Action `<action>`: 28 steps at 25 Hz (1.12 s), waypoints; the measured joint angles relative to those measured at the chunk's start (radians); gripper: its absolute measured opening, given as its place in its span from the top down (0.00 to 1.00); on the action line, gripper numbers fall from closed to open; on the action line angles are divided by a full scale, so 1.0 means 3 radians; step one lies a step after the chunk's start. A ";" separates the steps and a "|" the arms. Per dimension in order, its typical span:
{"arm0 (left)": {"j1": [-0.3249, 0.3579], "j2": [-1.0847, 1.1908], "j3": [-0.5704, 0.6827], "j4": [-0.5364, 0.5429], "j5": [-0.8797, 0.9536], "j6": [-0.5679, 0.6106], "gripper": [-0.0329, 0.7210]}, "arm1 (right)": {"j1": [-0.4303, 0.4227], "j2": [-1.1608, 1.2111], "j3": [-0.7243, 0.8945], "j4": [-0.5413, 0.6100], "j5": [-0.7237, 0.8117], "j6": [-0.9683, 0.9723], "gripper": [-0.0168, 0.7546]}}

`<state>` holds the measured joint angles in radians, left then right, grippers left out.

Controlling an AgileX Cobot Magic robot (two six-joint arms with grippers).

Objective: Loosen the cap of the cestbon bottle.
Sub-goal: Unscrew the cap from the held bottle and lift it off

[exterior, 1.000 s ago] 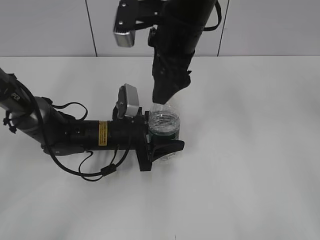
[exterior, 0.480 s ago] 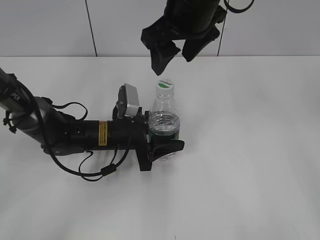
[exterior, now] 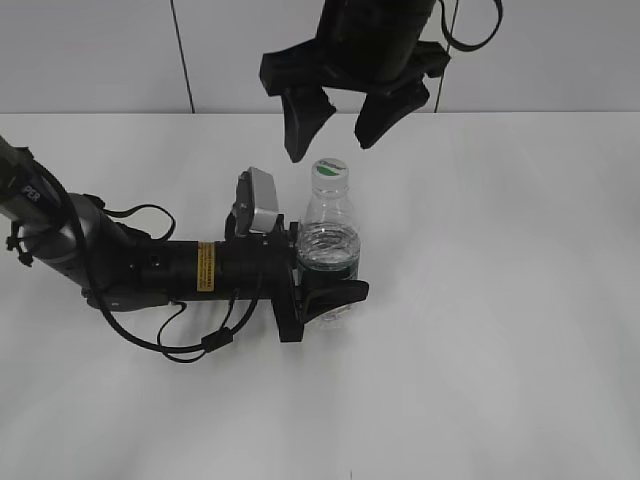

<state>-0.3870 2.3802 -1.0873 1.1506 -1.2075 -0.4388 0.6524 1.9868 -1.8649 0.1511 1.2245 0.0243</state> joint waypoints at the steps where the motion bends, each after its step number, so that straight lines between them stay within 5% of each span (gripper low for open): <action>1: 0.0000 0.0000 0.0000 0.0000 0.0000 0.0000 0.41 | 0.0011 0.0000 0.0036 0.0008 0.0000 0.0012 0.22; 28: 0.0000 0.0000 0.0000 0.0003 -0.0005 0.0000 0.41 | 0.0031 0.0187 0.0086 -0.0103 -0.0004 0.0025 0.22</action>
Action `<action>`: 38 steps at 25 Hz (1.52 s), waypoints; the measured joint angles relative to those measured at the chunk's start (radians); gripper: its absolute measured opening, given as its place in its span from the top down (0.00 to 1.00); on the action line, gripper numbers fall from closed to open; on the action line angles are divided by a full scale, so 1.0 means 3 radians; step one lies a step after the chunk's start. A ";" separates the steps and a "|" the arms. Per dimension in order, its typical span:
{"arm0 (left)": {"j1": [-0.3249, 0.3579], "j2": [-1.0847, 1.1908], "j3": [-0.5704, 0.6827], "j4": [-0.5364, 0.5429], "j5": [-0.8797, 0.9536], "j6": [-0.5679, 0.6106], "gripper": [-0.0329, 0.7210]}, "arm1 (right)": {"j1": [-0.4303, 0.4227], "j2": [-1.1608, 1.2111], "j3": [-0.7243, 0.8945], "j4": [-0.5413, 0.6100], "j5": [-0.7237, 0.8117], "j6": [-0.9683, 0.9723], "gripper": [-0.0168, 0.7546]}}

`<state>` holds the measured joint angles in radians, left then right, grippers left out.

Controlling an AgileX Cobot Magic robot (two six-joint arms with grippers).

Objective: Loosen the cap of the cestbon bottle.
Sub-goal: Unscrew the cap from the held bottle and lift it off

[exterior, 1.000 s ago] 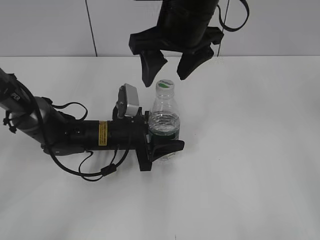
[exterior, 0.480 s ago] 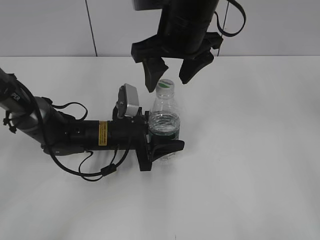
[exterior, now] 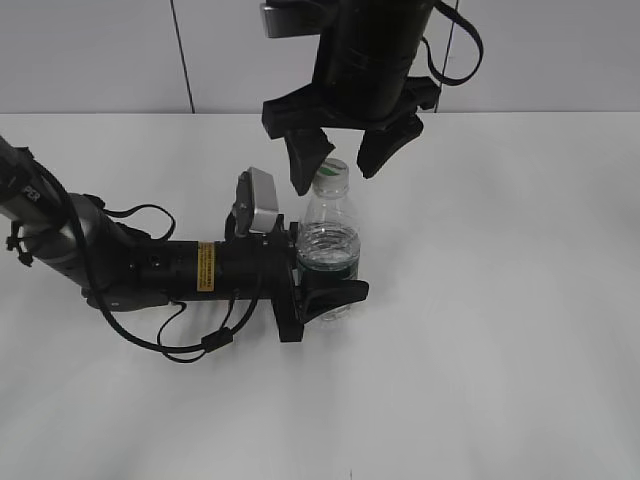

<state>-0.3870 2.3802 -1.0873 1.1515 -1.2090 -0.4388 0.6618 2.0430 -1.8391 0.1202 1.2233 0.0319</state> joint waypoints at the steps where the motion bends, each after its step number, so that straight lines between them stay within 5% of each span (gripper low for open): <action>1: 0.0000 0.0000 0.0000 0.0000 0.0000 0.0000 0.41 | 0.0000 0.0000 0.0000 0.0000 0.0000 0.0000 0.22; 5: 0.0000 0.0000 0.0000 -0.0003 0.0000 0.0000 0.41 | 0.0000 0.0000 0.0000 0.0000 0.0000 0.0000 0.29; 10: 0.0000 0.0000 0.0000 -0.0007 0.0003 -0.0001 0.41 | 0.0003 0.0000 0.0000 0.0015 0.0000 -0.0021 0.59; 18: 0.0000 0.0000 0.0000 -0.0004 0.0003 -0.0008 0.41 | 0.0007 0.0000 0.0000 0.0034 0.0000 -0.0598 0.59; 38: 0.0000 0.0000 0.0000 0.0013 0.0000 0.0021 0.41 | 0.0007 0.0000 0.0000 0.0126 0.0000 -0.3780 0.59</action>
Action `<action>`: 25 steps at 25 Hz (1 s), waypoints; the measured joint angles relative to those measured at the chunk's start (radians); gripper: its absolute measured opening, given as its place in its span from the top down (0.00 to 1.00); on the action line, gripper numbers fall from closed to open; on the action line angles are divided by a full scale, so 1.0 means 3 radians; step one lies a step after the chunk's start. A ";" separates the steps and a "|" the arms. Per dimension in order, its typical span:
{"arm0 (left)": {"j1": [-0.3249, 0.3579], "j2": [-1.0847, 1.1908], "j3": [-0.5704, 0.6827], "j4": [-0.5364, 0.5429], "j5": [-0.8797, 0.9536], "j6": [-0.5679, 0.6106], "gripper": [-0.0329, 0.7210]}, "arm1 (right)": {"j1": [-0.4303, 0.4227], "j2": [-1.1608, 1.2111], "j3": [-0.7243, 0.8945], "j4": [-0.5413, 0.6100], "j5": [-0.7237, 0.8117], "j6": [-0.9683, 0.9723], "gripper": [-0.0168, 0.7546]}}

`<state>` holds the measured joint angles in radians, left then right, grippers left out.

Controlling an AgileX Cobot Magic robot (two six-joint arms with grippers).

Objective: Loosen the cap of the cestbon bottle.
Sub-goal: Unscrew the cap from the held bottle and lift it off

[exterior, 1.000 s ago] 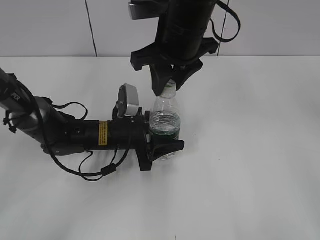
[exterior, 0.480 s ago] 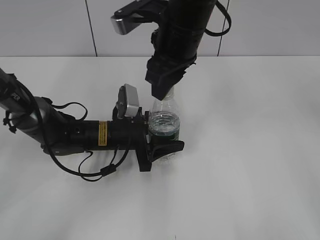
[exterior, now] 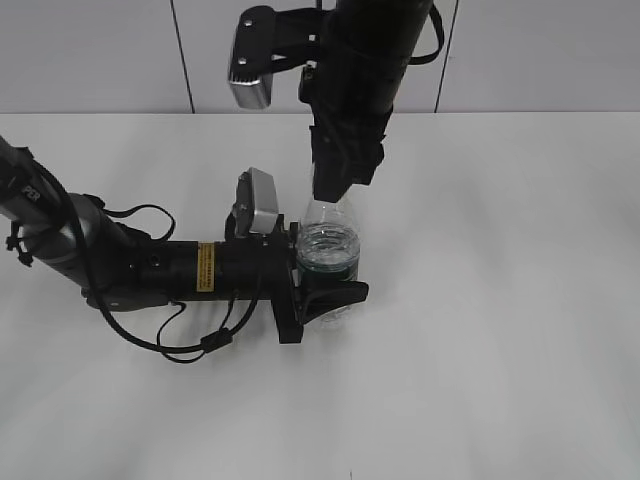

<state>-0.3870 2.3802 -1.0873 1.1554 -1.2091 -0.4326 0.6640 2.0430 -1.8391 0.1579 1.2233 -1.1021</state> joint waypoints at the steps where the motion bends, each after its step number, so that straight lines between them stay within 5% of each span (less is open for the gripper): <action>1: 0.0000 0.0000 0.0000 0.0000 0.0000 0.0003 0.41 | 0.0000 0.0000 0.0000 0.0001 0.0000 -0.0126 0.59; 14: 0.0000 0.0000 0.0000 0.0003 0.0003 0.0032 0.41 | 0.0000 0.0000 0.0000 0.0012 0.0024 -0.0998 0.59; 23: 0.0000 0.0000 0.0000 0.0006 0.0003 0.0032 0.41 | 0.0000 0.0000 0.0000 0.0006 0.0024 -0.0627 0.59; 25: 0.0000 0.0000 0.0000 -0.0004 0.0003 0.0013 0.41 | 0.0000 0.0000 0.0000 0.0003 0.0011 -0.0453 0.52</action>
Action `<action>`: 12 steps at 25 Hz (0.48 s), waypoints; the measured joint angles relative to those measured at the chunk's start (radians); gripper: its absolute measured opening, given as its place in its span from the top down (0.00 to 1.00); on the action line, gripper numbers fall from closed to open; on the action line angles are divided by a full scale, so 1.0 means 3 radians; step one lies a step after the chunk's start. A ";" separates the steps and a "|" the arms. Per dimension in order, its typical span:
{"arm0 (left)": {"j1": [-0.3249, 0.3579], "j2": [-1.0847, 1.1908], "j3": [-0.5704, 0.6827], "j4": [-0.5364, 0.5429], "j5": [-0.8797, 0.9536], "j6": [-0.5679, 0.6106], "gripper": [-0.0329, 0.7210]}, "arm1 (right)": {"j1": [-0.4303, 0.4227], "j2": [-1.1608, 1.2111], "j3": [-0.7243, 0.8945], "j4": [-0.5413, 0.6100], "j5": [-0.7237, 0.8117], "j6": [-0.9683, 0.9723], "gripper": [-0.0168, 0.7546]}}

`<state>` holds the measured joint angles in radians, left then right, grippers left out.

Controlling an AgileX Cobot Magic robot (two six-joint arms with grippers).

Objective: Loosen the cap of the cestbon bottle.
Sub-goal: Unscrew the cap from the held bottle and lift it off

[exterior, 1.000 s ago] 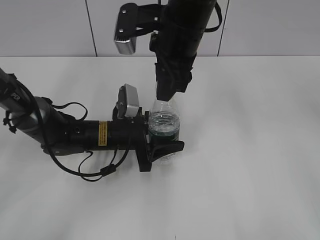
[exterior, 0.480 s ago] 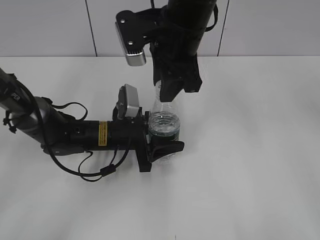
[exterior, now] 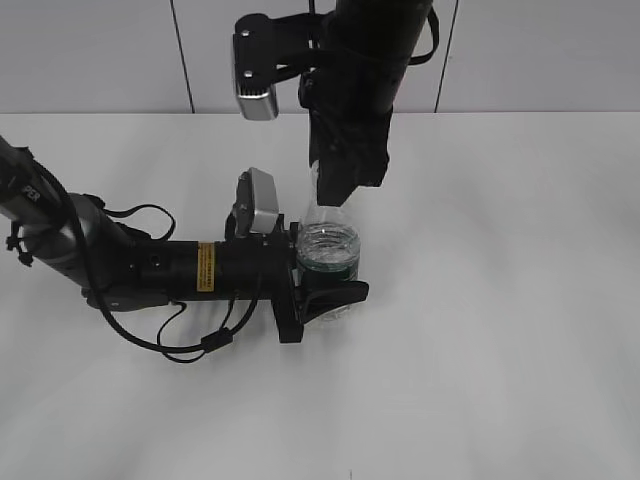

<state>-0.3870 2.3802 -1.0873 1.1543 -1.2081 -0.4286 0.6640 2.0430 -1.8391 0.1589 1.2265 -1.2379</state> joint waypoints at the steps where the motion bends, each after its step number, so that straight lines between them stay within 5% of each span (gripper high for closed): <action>1: 0.0000 0.0000 0.0000 -0.0006 0.0000 -0.0010 0.41 | 0.0000 0.0000 0.0000 0.0000 -0.0005 0.0091 0.46; 6: 0.0000 0.0000 0.0000 -0.0012 0.0000 -0.0026 0.41 | 0.0000 0.0000 -0.0010 -0.0003 -0.0008 0.0801 0.25; 12: 0.0000 0.0000 0.0000 -0.0012 0.0000 -0.0030 0.41 | 0.0000 -0.0004 -0.0155 -0.0091 -0.0008 0.2308 0.22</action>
<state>-0.3870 2.3802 -1.0873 1.1506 -1.2081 -0.4376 0.6640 2.0419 -1.8856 0.1316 1.2243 -0.5454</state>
